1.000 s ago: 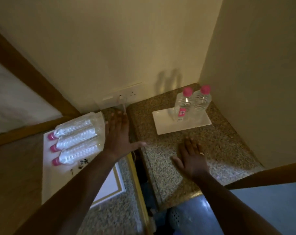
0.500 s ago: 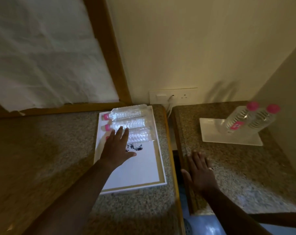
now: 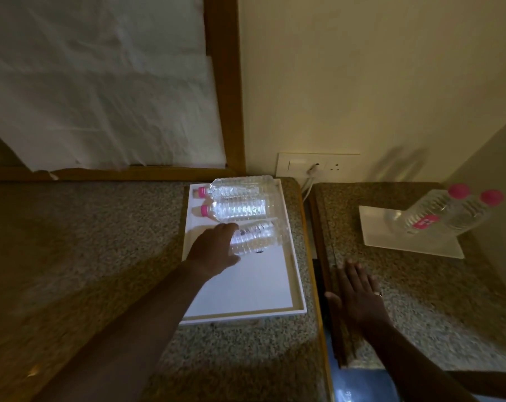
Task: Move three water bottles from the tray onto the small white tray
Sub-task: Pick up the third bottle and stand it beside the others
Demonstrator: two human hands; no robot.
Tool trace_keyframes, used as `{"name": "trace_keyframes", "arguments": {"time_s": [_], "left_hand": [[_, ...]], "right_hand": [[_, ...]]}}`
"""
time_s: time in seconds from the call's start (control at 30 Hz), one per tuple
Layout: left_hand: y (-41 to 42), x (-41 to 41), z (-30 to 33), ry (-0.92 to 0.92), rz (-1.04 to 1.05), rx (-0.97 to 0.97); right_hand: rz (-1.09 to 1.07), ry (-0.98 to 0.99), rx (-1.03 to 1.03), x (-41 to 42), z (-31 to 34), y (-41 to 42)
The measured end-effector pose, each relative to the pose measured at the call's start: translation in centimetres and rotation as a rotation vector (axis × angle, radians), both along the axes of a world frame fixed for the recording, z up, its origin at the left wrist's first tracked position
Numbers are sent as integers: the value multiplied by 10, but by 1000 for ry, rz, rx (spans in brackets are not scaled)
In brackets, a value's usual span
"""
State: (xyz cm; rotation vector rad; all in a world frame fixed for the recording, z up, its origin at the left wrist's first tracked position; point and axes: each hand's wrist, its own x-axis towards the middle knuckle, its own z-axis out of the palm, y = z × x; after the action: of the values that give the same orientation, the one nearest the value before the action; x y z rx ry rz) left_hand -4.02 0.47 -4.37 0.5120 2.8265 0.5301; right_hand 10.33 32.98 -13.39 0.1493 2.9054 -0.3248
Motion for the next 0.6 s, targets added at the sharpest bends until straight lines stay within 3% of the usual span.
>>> {"name": "trace_keyframes", "arguments": {"time_s": [0.37,0.5,0.6], "left_hand": [[-27,55,-13,-97,24,26],[-34,48,8,-127,0,67],[-36,38,40,-43,-45,138]], "right_hand": [[-32,-20,44,-1,-2,-3],[-24,-38,44,-1,-6,-1],[-15,-29,37,0,-9,0]]}}
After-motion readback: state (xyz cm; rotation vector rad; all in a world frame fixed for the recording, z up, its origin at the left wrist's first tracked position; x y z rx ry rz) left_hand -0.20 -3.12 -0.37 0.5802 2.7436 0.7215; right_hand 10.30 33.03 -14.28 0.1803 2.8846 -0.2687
